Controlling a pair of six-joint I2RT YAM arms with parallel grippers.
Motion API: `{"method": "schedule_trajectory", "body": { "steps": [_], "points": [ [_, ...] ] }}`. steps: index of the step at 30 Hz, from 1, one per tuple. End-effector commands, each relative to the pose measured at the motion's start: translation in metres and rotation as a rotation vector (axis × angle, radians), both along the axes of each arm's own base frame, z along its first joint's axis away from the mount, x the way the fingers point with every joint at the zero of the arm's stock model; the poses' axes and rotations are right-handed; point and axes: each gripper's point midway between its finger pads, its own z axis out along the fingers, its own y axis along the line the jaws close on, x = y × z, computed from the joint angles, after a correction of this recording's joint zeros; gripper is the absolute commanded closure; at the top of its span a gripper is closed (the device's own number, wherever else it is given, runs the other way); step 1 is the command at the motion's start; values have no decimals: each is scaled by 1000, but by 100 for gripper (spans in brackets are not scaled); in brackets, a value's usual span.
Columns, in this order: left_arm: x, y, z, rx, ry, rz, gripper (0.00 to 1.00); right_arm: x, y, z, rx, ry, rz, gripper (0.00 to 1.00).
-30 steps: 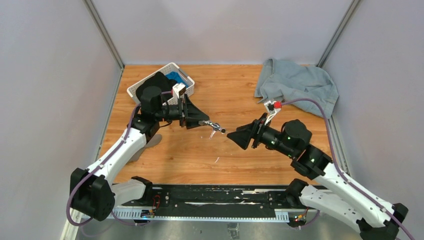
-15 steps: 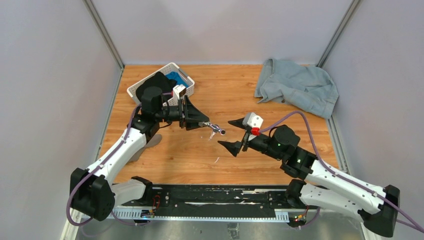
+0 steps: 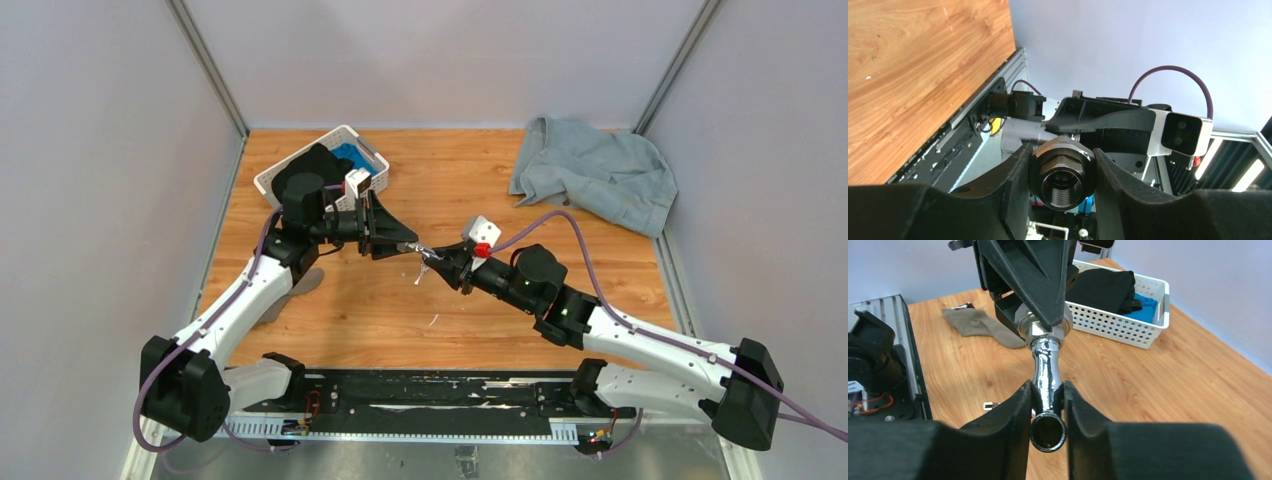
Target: Install the water faucets
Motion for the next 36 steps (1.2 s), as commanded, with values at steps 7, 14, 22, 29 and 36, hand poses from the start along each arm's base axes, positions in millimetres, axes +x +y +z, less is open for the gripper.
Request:
{"method": "schedule_trajectory", "body": {
  "steps": [7, 14, 22, 29, 36],
  "points": [
    [-3, 1, 17, -36, -86, -15, 100, -16, 4, 11, 280, 389, 18, 100],
    [1, 0, 13, -18, -139, -18, 100, -27, -1, 27, 536, 989, 168, 100],
    [8, 0, 1, 13, -187, 3, 100, -32, 5, 54, 873, 1547, 597, 100],
    [7, 1, 0, 4, -168, 6, 100, -34, 11, 48, 850, 1568, 664, 82],
    [6, -1, -2, -5, -140, -8, 100, -34, 8, 23, 815, 1554, 595, 30]
  ]
}}
